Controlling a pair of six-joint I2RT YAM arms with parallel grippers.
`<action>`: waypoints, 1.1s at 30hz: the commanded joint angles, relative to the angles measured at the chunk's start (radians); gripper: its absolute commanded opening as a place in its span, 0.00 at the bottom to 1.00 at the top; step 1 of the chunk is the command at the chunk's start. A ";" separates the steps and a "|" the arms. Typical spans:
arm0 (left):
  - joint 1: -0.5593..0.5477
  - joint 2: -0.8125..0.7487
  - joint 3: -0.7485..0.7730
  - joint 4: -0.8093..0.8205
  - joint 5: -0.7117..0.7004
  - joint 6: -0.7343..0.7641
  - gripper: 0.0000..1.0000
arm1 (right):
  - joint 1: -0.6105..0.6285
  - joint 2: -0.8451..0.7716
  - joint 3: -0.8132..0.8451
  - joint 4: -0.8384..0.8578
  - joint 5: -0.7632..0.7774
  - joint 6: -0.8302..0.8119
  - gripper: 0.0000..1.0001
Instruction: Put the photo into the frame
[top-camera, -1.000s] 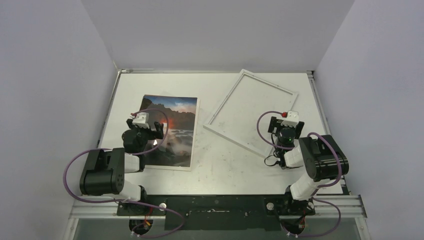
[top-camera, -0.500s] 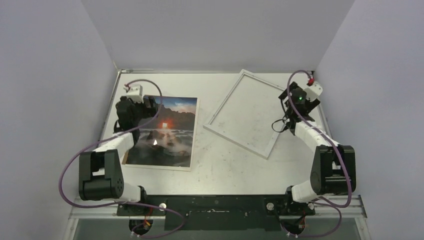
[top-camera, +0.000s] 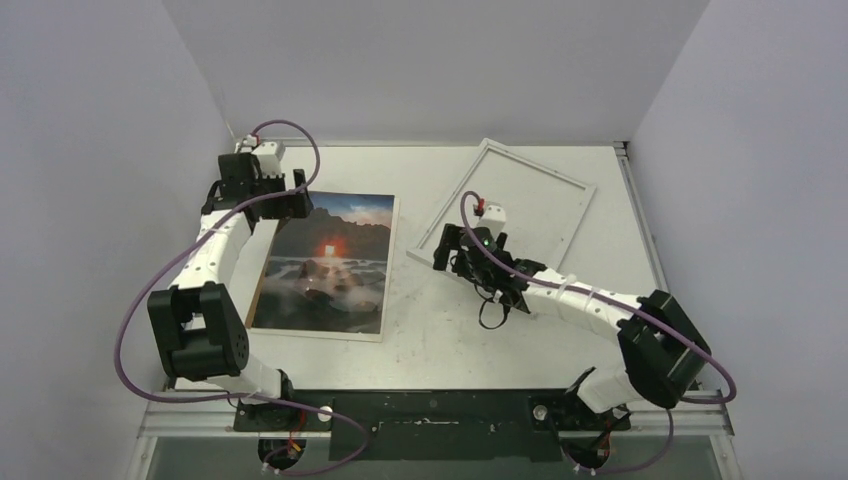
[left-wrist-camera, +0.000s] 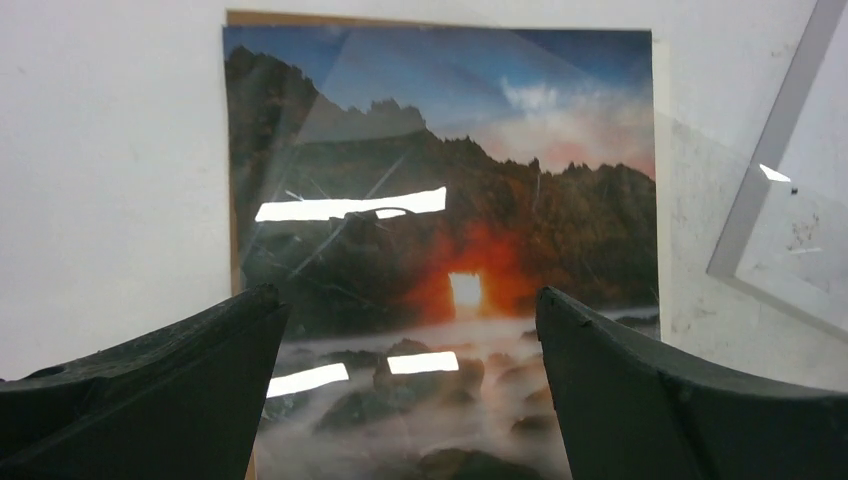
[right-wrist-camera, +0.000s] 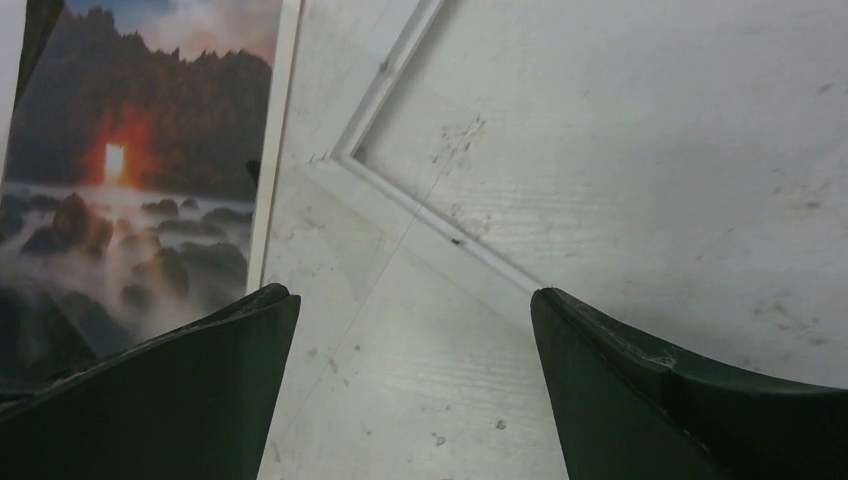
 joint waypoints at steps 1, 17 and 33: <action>0.005 0.002 0.075 -0.185 0.067 0.029 0.96 | 0.037 0.090 -0.013 0.097 -0.097 0.086 0.90; -0.001 -0.018 0.119 -0.283 0.033 0.087 0.96 | 0.092 0.414 -0.004 0.427 -0.275 0.168 0.95; -0.004 -0.035 0.128 -0.338 0.069 0.105 0.96 | 0.096 0.439 0.012 0.539 -0.272 0.219 0.17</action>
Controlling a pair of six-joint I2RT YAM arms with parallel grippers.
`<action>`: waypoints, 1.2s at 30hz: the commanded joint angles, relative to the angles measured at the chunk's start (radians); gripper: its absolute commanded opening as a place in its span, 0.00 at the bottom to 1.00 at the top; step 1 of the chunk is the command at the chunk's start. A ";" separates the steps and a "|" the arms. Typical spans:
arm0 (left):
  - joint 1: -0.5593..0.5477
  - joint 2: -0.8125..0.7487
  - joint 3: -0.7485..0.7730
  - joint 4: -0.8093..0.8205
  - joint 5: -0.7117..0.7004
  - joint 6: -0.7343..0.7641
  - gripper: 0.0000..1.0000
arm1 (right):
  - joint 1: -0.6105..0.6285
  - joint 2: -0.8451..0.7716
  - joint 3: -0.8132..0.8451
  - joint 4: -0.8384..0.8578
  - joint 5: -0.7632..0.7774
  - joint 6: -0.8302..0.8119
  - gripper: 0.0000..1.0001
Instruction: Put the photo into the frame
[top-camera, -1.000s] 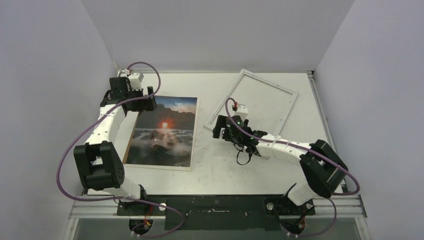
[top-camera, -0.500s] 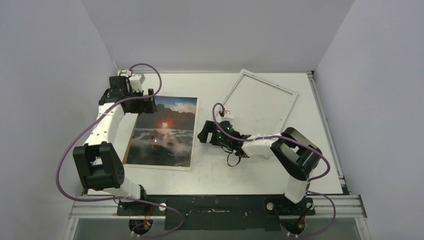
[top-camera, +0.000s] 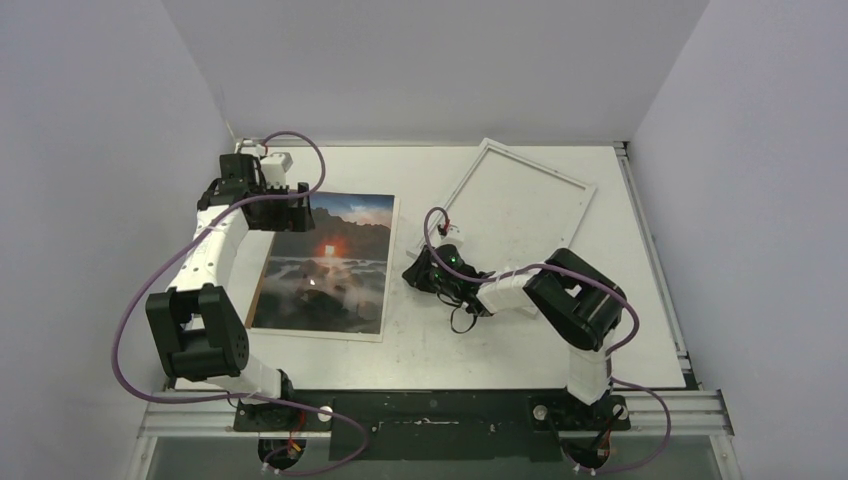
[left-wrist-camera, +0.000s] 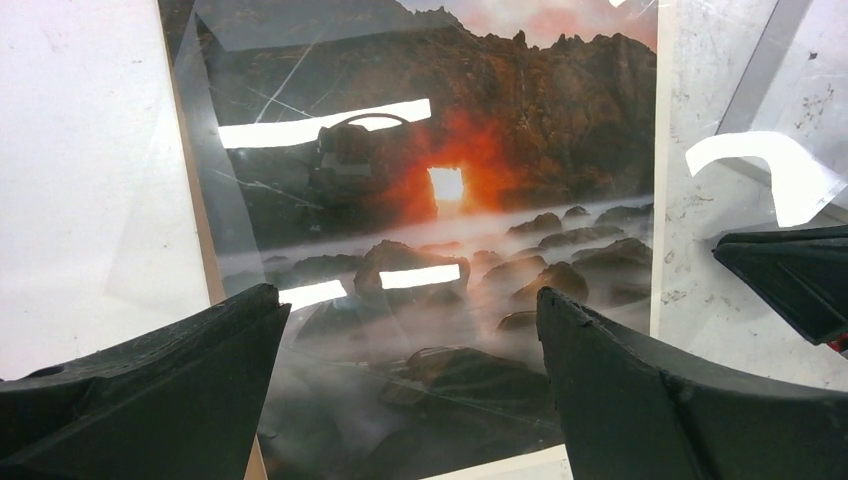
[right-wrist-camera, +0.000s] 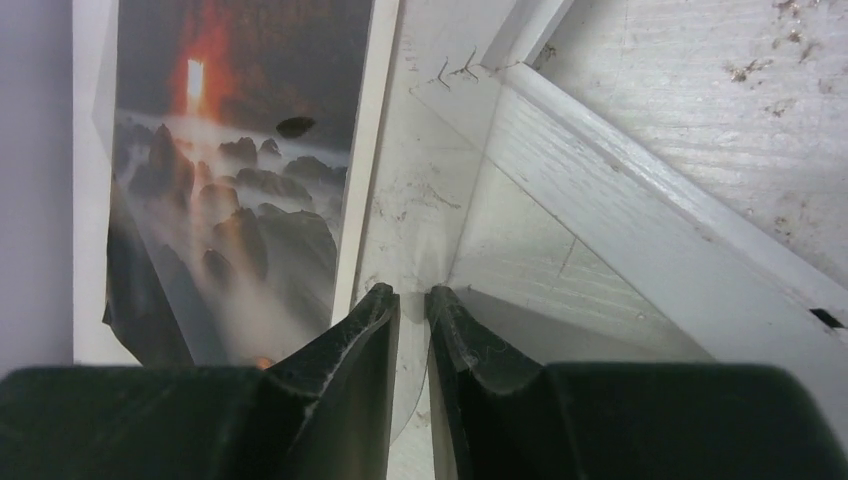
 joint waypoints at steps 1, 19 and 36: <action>-0.003 -0.036 0.058 -0.017 0.031 0.020 0.95 | 0.007 -0.048 0.010 -0.011 0.005 -0.009 0.15; -0.023 -0.009 0.134 -0.068 0.068 0.046 0.98 | -0.156 -0.415 0.271 -0.482 -0.075 -0.442 0.05; -0.125 -0.194 0.362 -0.153 0.533 0.572 0.96 | -0.161 -0.461 0.767 -1.098 -0.298 -0.917 0.05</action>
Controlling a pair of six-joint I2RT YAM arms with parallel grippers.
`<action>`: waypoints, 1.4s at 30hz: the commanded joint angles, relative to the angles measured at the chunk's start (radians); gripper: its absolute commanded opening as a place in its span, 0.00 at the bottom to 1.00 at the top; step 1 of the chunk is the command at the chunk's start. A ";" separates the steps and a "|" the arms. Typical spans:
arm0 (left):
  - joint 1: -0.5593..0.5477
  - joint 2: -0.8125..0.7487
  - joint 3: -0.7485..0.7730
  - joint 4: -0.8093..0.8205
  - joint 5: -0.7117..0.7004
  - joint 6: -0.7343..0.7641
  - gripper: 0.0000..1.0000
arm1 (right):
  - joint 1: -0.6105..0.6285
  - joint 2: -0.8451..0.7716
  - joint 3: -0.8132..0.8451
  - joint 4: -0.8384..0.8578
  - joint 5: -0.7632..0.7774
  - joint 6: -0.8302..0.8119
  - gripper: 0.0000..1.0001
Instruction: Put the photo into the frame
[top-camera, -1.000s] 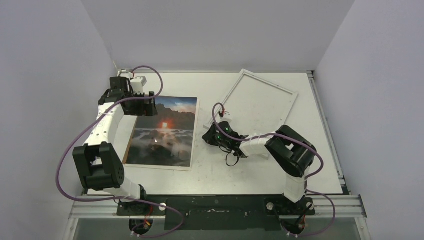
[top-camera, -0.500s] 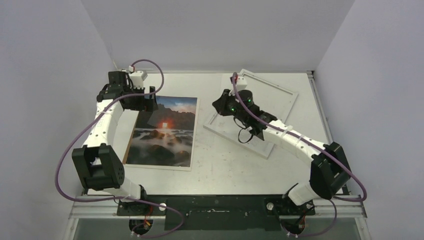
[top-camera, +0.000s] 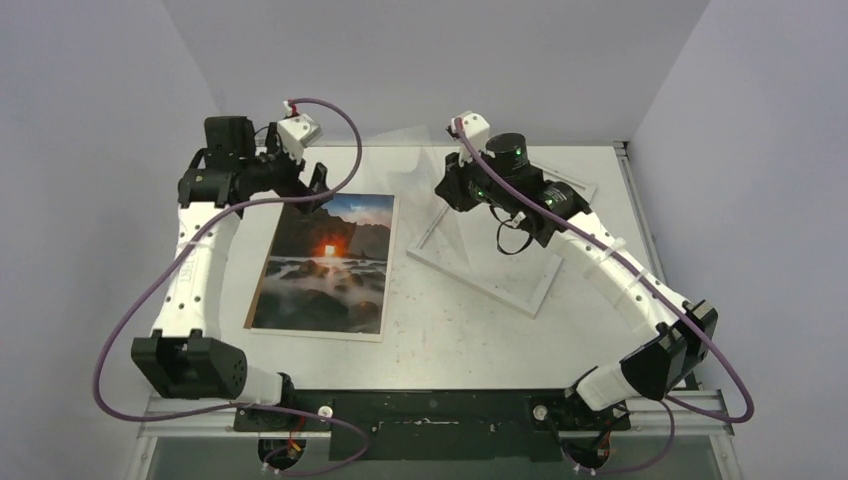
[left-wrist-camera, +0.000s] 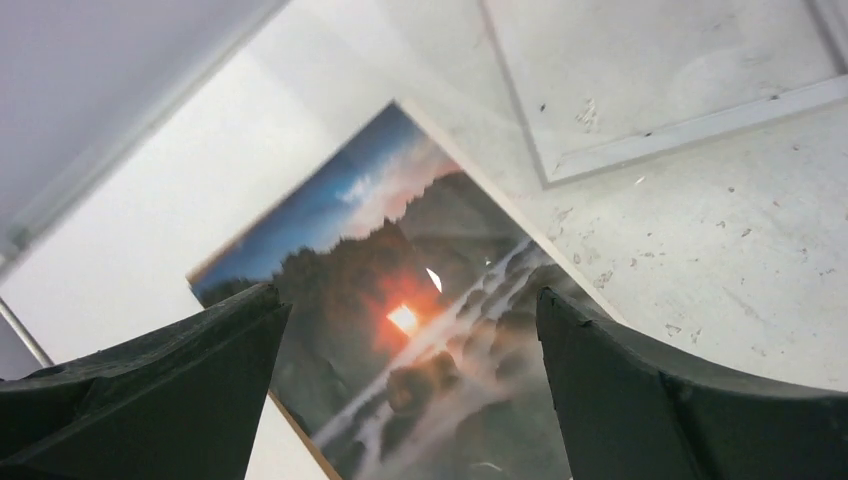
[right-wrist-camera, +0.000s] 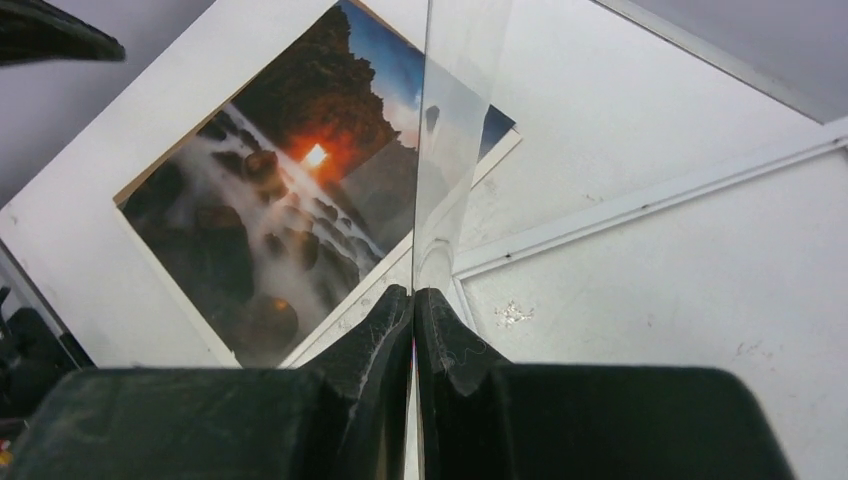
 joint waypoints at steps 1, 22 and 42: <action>-0.010 -0.137 0.053 0.009 0.302 0.234 0.96 | 0.055 -0.049 0.120 -0.170 -0.049 -0.162 0.05; -0.066 -0.305 0.048 -0.315 0.476 0.445 0.96 | 0.236 -0.102 0.344 -0.389 -0.065 -0.297 0.05; -0.128 -0.296 0.031 -0.266 0.425 0.314 0.76 | 0.269 -0.077 0.456 -0.473 0.006 -0.370 0.05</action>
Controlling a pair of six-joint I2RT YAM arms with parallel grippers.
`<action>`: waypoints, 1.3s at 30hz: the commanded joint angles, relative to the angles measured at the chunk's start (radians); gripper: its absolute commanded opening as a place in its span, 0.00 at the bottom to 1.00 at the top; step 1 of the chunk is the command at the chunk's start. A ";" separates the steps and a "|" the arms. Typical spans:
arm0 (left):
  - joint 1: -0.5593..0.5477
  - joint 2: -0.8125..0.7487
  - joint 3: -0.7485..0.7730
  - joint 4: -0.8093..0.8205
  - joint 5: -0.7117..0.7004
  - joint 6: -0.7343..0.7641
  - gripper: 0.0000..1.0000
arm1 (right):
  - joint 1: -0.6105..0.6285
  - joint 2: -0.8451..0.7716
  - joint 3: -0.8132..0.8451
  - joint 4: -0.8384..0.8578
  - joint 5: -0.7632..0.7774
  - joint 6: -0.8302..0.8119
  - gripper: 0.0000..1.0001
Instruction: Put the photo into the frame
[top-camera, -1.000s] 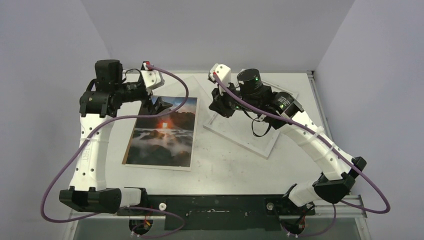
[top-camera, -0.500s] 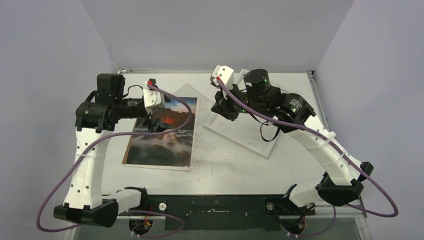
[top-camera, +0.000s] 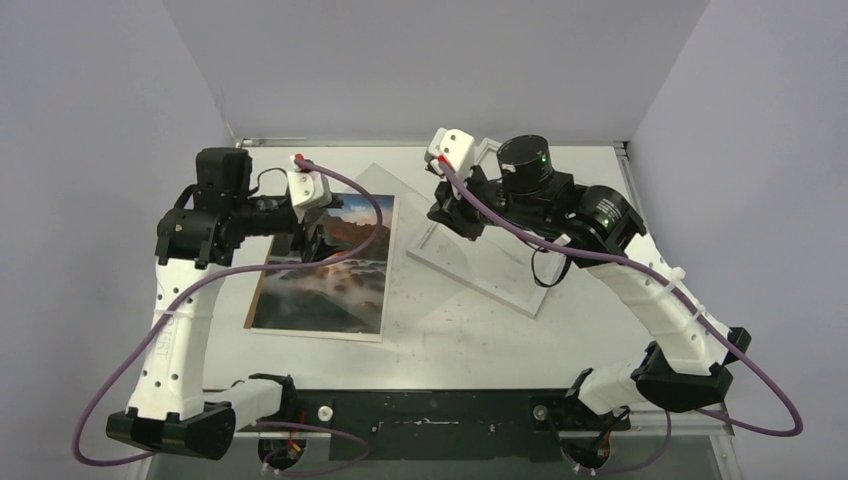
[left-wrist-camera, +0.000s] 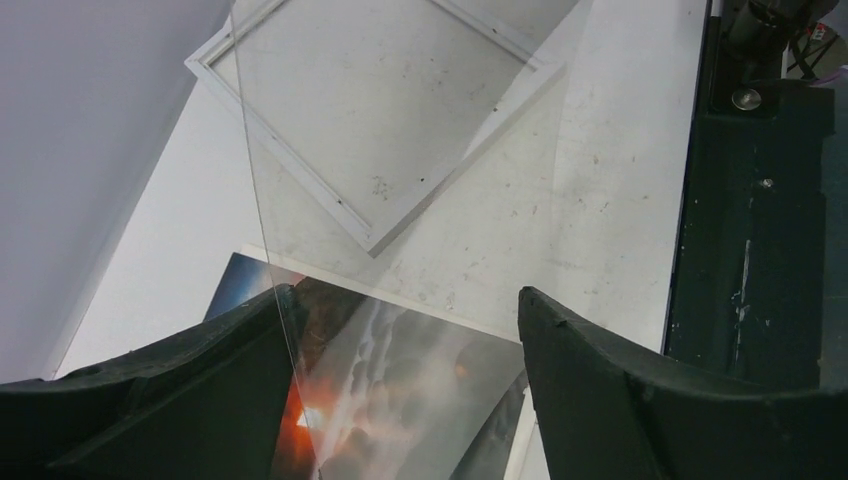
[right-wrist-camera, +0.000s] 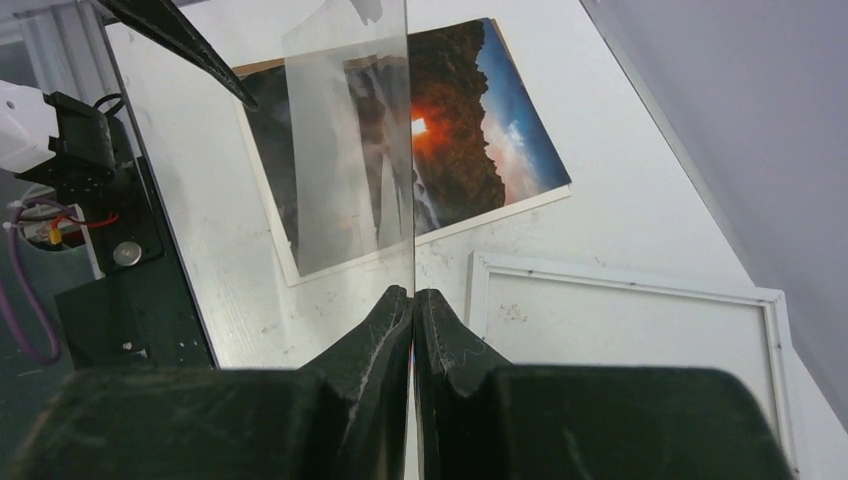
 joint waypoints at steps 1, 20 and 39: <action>-0.004 0.022 0.075 -0.070 0.026 0.032 0.71 | 0.009 -0.011 0.040 0.025 0.045 -0.020 0.05; -0.065 -0.082 -0.087 0.328 -0.034 -0.367 0.00 | -0.013 -0.078 -0.127 0.370 0.227 0.153 0.95; -0.029 -0.108 -0.038 0.469 0.041 -0.605 0.00 | -0.709 -0.340 -0.988 1.160 -0.652 0.745 0.90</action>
